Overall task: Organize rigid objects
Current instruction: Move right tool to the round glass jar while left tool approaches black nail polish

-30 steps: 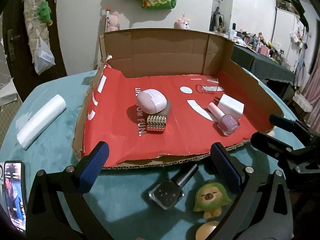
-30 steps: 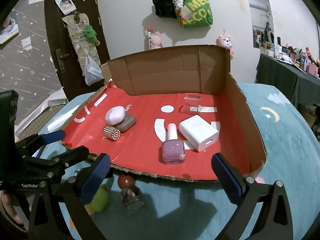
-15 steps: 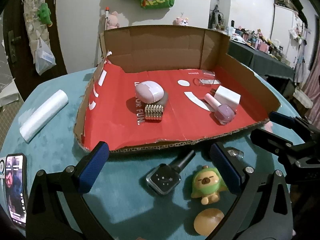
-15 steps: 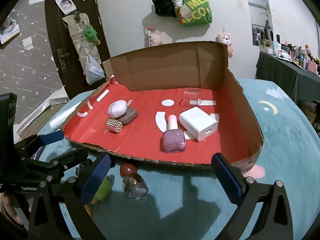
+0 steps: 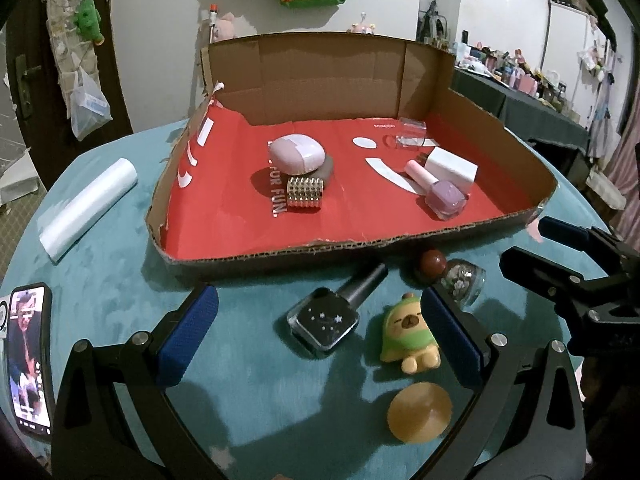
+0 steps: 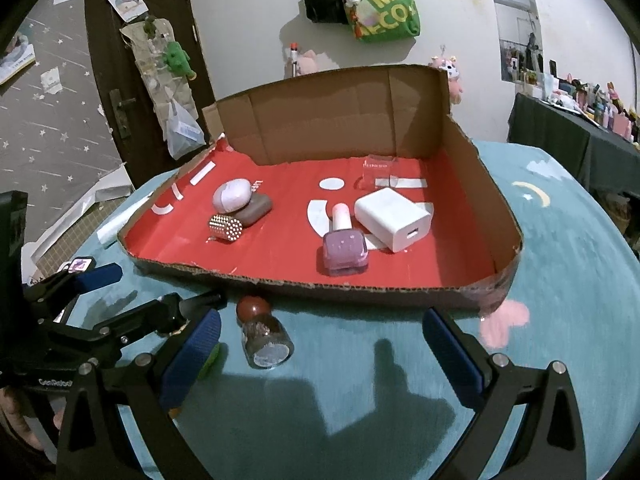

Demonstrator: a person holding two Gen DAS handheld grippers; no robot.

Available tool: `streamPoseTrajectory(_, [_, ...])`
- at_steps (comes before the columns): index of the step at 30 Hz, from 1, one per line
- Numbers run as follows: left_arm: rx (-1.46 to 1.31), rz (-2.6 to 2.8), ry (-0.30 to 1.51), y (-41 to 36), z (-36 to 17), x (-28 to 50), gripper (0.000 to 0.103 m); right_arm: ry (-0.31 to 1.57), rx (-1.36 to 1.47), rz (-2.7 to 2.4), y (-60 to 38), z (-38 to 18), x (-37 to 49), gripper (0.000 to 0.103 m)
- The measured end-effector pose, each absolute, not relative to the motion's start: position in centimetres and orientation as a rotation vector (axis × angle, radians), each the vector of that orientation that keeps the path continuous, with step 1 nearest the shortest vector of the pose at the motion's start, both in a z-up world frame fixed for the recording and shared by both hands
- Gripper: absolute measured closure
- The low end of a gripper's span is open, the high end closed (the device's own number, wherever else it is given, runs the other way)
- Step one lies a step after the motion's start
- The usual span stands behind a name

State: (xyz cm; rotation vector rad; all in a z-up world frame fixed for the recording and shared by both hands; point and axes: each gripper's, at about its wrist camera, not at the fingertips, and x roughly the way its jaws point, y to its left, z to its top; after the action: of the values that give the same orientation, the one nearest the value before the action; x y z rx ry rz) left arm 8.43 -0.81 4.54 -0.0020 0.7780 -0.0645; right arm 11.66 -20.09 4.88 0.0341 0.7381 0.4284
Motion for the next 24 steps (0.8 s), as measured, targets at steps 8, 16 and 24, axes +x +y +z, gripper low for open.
streamPoseTrajectory(8, [0.003, -0.061, 0.790, -0.9, 4.0, 7.4, 0.000, 0.748, 0.030, 0.425, -20.1, 4.5, 11.2, 0.000])
streamPoseTrajectory(16, [0.003, -0.068, 0.813, -0.8, 3.2, 6.6, 0.000, 0.767, 0.021, 0.422, -20.1, 3.8, 10.6, 0.000])
streamPoseTrajectory(24, [-0.002, -0.042, 0.818, 0.2, 2.9, 6.7, 0.000, 0.794, -0.006, 0.427, -19.8, 3.0, 10.4, 0.000])
